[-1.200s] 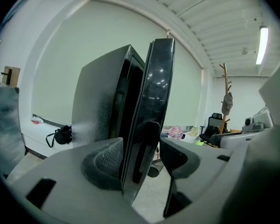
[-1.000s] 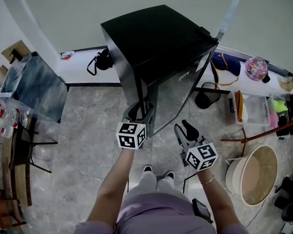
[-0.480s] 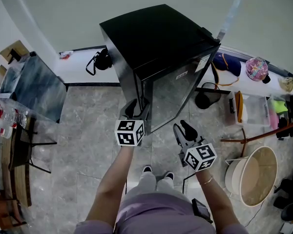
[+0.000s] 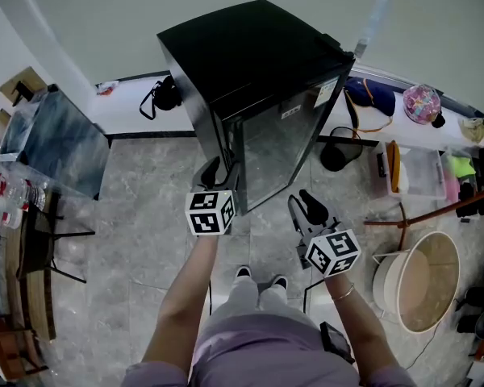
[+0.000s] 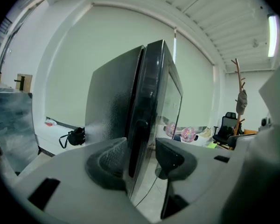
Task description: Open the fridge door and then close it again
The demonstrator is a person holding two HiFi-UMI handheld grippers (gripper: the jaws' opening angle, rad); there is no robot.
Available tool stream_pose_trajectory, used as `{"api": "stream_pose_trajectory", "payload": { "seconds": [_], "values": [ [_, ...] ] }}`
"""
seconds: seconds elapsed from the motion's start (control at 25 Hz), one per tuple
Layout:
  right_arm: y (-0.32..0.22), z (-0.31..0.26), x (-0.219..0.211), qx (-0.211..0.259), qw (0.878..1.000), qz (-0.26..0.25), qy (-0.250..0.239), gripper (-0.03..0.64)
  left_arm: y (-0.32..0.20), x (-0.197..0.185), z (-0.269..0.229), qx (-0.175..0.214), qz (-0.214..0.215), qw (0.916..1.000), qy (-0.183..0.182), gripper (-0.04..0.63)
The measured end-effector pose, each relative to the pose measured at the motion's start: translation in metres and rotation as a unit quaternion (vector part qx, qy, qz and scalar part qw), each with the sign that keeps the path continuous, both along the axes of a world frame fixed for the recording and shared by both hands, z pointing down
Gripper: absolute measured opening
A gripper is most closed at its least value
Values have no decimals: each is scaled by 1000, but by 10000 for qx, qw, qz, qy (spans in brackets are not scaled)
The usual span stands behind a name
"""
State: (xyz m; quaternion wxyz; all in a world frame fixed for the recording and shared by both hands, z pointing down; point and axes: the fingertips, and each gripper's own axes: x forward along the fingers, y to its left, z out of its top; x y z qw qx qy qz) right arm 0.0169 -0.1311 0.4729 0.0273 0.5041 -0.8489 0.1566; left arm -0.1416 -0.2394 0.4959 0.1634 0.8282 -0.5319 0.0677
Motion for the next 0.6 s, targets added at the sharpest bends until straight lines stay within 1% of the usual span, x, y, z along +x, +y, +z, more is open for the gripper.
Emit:
{"api": "stream_pose_trajectory", "payload": {
  "seconds": [0.16, 0.32, 0.48, 0.6],
  "values": [
    [13, -6, 15, 43, 9999, 100, -4, 106, 20, 4, -7, 72, -5, 10000, 0, 178],
    [26, -10, 30, 59, 9997, 219, -28, 103, 42, 10, -12, 164, 38, 9999, -35, 130],
    [38, -14, 46, 79, 9995, 314, -2, 92, 62, 21, -15, 262, 112, 9996, -90, 67],
    [47, -17, 59, 114, 9992, 377, 17, 81, 74, 30, -18, 306, 150, 9993, -125, 40]
  ]
}}
